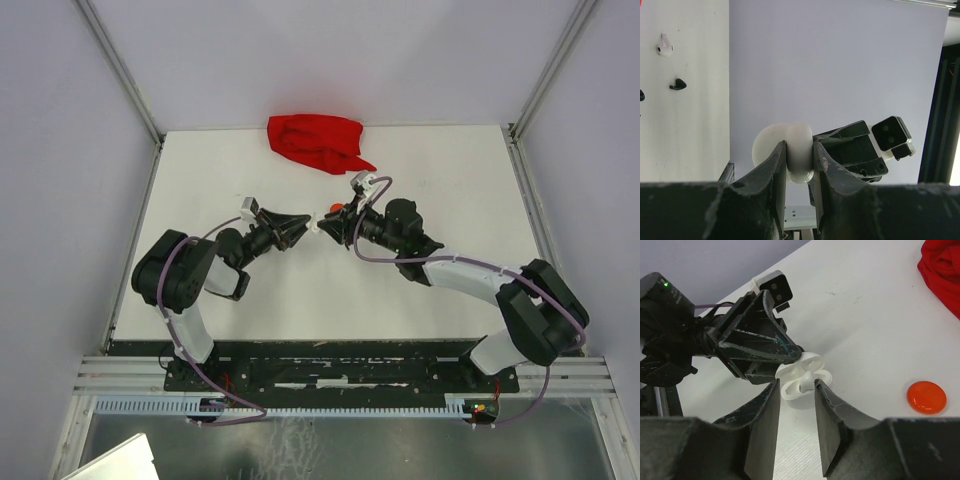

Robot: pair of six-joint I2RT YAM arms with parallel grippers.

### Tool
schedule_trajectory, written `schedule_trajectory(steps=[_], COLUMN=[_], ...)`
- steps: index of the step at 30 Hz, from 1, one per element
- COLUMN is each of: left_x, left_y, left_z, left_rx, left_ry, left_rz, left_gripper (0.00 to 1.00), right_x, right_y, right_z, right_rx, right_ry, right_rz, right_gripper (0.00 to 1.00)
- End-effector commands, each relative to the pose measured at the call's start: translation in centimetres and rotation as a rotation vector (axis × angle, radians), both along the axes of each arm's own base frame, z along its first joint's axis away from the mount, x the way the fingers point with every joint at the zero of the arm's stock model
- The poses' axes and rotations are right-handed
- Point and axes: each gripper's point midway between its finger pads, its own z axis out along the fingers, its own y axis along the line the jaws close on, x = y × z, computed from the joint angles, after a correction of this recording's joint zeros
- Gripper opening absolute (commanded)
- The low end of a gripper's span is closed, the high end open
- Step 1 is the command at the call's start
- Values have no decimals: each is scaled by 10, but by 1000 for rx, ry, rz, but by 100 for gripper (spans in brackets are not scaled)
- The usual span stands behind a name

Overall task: Insert the wireless bluetooth earbuds into the charging case
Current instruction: Place the earbud in the charging case.

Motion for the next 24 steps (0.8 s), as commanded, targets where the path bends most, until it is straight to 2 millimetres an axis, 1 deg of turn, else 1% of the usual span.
schedule_trajectory(steps=[1,4,5,8,9,12,14,17,22,24], left_x=[-3,-2,-1,-2,-2,-3,-3,-4,-6,-7], left_y=[2,1,1,-1,-2,-4,-5,-6,-6,-7], left_z=[41,37,36,33,32,27,24,24,23,22], left_rx=[-61,-52,-49,-35,-28,12,48,86,133,145], left_ry=[-205,-201,-204,-209,-215,-227,-239,-255,-265,-266], left_rz=[15,12,12,1,-6,-11,-11,-9,-11,-12], left_gripper=[3,3,3,3,3,3,3,3,3,3], right_x=[-5,-5,-1,17,21,29,32,35,40,41], right_y=[-10,-21,-27,-44,-49,-63,-66,-66,-55,-50], right_z=[39,49,54,43,35,19,11,0,-14,-17], right_rx=[47,53,51,-75,-132,-257,-308,-348,-373,-369], right_ry=[-90,-113,-108,-14,24,108,142,175,214,221], right_rz=[-28,-79,-123,-251,-288,-369,-385,-392,-365,-351], right_gripper=[44,54,56,57,58,58,59,59,59,59])
